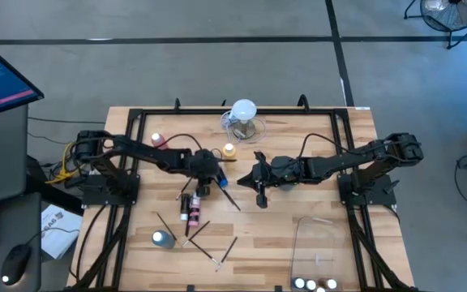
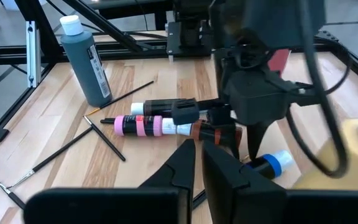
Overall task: Pick & Place Paint Supplies
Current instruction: Put the top black gold paintbrush into the blue cup
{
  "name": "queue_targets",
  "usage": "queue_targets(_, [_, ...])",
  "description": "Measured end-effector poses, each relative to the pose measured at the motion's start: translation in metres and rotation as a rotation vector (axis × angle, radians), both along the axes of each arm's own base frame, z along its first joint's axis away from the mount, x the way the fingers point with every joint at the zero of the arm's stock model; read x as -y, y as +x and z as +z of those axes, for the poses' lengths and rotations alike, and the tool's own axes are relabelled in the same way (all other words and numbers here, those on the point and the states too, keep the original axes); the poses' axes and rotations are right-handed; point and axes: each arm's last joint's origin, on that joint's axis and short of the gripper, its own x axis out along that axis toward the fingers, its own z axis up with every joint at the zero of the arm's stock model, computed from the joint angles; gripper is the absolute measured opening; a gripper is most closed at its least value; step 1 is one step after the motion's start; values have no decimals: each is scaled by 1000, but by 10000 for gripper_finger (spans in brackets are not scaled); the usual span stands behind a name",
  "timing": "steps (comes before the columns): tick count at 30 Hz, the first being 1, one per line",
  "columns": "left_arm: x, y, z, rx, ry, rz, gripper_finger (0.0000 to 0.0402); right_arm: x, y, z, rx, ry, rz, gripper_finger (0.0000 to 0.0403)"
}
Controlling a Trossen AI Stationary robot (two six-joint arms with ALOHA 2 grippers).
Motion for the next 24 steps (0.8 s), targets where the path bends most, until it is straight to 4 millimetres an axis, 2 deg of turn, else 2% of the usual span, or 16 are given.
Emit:
queue_targets(5, [-2,0,0,7,-51,-22,83,0,0,0,0,0,0,20])
queue_targets(24, [-2,-2,-1,-12,-32,-65,83,0,0,0,1,13,-5,22])
